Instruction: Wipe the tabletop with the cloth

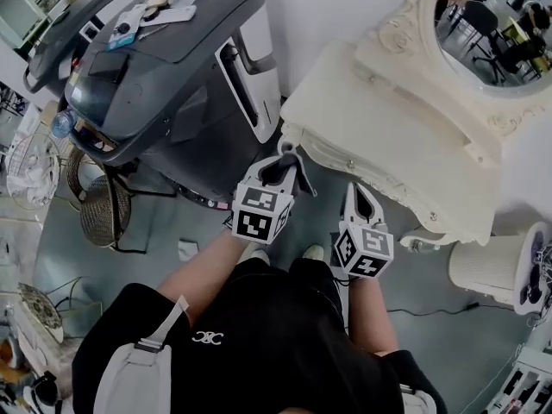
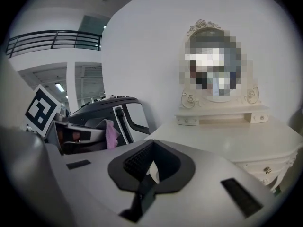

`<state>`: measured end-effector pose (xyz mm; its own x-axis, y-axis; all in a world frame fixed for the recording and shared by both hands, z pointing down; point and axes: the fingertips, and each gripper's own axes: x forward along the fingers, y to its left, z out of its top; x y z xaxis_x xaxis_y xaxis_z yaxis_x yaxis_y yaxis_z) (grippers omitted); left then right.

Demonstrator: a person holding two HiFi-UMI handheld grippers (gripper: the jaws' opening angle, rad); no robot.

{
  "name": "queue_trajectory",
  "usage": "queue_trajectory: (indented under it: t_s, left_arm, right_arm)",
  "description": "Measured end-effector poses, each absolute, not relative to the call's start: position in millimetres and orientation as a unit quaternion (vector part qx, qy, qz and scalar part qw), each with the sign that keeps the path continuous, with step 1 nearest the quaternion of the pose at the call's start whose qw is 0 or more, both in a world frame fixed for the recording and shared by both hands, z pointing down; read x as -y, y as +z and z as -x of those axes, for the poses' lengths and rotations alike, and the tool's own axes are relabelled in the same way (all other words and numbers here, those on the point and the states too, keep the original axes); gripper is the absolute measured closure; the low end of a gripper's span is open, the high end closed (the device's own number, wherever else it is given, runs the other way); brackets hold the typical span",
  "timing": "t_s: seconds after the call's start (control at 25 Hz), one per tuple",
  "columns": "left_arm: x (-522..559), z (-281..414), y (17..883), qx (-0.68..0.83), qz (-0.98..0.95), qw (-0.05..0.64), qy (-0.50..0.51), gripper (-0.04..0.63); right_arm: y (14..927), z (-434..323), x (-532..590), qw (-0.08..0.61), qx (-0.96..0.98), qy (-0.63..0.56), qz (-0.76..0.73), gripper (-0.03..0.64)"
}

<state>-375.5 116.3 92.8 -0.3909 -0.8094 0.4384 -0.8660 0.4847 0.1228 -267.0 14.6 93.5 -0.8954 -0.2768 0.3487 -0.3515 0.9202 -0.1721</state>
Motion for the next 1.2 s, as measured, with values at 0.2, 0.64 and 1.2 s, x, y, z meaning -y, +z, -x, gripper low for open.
queue_trajectory:
  t_s: [0.2,0.64,1.2]
  left_arm:
    - [-100.6,397.1,143.0,0.851,-0.473,0.218,0.061,0.531]
    - [-70.1,482.1,300.9,0.874,-0.445,0.178,0.077,0.531]
    - [-35.1,548.8,324.8,0.873,-0.475,-0.007,0.111,0.531]
  right_arm:
    - [124.6,284.1,-4.7,0.137,0.975,0.122,-0.127,0.614]
    - [263.0,350.5,-3.2,0.079,0.984,0.139,-0.08,0.614]
    - [418.2,349.0,1.6,0.024,0.981,0.116,-0.157,0.614]
